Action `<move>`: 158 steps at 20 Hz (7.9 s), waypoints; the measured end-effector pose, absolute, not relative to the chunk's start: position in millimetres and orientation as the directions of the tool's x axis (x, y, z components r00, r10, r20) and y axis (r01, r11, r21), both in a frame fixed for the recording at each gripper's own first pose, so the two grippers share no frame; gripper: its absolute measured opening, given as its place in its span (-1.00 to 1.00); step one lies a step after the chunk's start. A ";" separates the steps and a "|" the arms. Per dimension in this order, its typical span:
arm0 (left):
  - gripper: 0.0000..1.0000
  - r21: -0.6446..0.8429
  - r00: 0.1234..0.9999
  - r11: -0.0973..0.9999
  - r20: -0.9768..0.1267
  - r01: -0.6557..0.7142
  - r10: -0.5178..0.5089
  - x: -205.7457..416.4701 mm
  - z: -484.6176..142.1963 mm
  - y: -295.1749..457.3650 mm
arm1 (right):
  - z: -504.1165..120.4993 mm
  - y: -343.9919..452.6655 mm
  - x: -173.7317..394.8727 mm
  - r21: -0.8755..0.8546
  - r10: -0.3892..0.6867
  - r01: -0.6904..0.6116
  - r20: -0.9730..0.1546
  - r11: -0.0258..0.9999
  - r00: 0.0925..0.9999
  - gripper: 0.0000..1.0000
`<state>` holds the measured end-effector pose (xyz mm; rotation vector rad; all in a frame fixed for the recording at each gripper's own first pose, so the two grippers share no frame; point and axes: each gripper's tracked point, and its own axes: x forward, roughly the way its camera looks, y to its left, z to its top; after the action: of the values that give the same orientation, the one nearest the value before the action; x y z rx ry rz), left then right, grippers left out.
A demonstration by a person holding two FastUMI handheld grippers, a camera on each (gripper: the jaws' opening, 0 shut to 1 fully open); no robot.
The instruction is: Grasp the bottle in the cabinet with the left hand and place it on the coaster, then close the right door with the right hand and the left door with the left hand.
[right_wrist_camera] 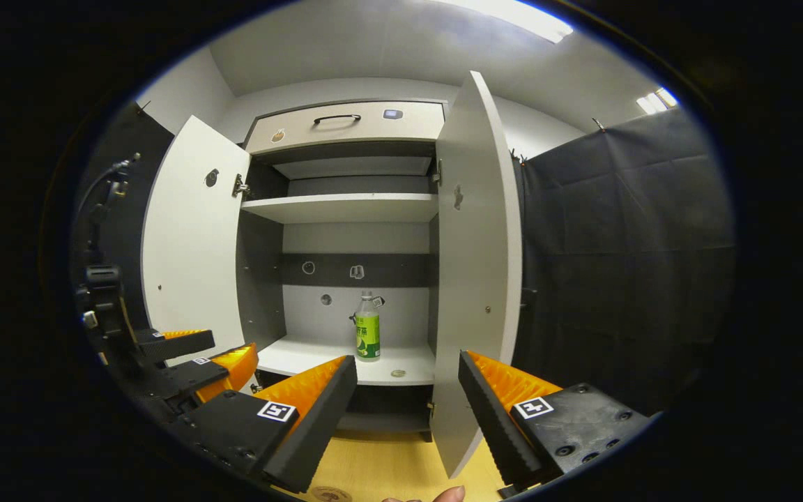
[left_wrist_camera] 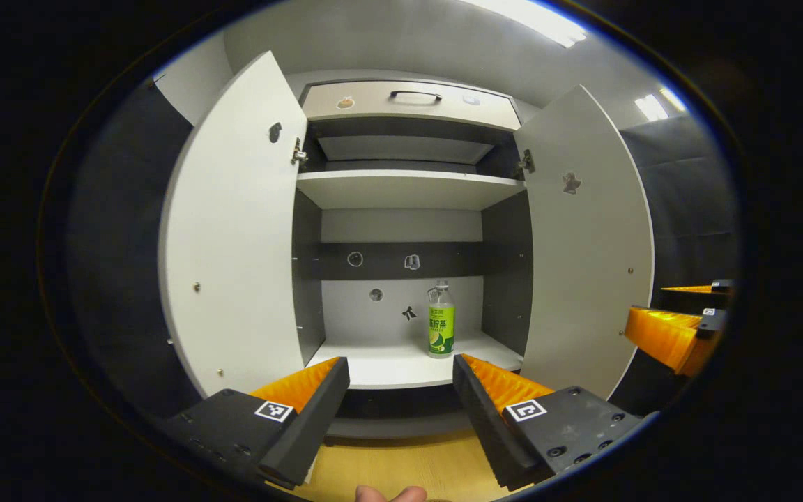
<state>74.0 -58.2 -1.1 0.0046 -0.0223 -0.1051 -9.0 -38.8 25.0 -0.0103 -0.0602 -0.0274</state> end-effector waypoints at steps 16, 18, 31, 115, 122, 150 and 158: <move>0.90 0.025 0.996 0.996 -0.015 0.088 -0.088 322.5 -46.2 -156.2 | 1.0 -145.6 -20.0 0.049 -0.008 0.006 0.046 0.999 0.999 0.94; 0.90 0.032 0.998 0.998 -0.011 0.057 -0.057 349.6 -51.5 -158.2 | -0.3 -157.2 -17.7 0.051 -0.009 0.007 0.046 0.999 0.999 0.94; 0.90 0.019 0.999 1.000 -0.044 -0.006 0.006 449.0 -72.9 -162.4 | 0.8 -208.2 12.5 0.032 -0.073 0.071 0.068 0.997 0.995 0.97; 0.88 -0.105 0.945 0.955 -0.151 0.276 -0.290 -61.7 -296.5 -44.0 | 3.2 -141.6 -28.4 0.083 -0.116 0.115 0.015 0.990 0.993 0.95; 0.90 -0.105 0.989 0.986 -0.056 0.129 -0.135 -49.2 -186.5 -17.4 | -6.0 -204.1 13.9 0.059 -0.153 0.154 -0.029 0.986 0.988 0.98; 0.90 -0.021 0.996 0.999 -0.084 -0.036 0.034 -45.0 -117.8 43.4 | -6.8 -69.4 65.4 0.086 0.143 -0.140 -0.036 0.986 0.989 0.95; 0.90 0.002 0.993 0.997 -0.090 -0.078 0.078 -53.1 -117.9 73.4 | -11.2 2.2 105.6 0.090 0.234 -0.230 -0.042 0.969 0.971 0.95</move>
<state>-53.1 73.4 -117.9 -0.0018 0.0899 0.0778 105.6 2.2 -11.2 0.0845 0.0521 0.2346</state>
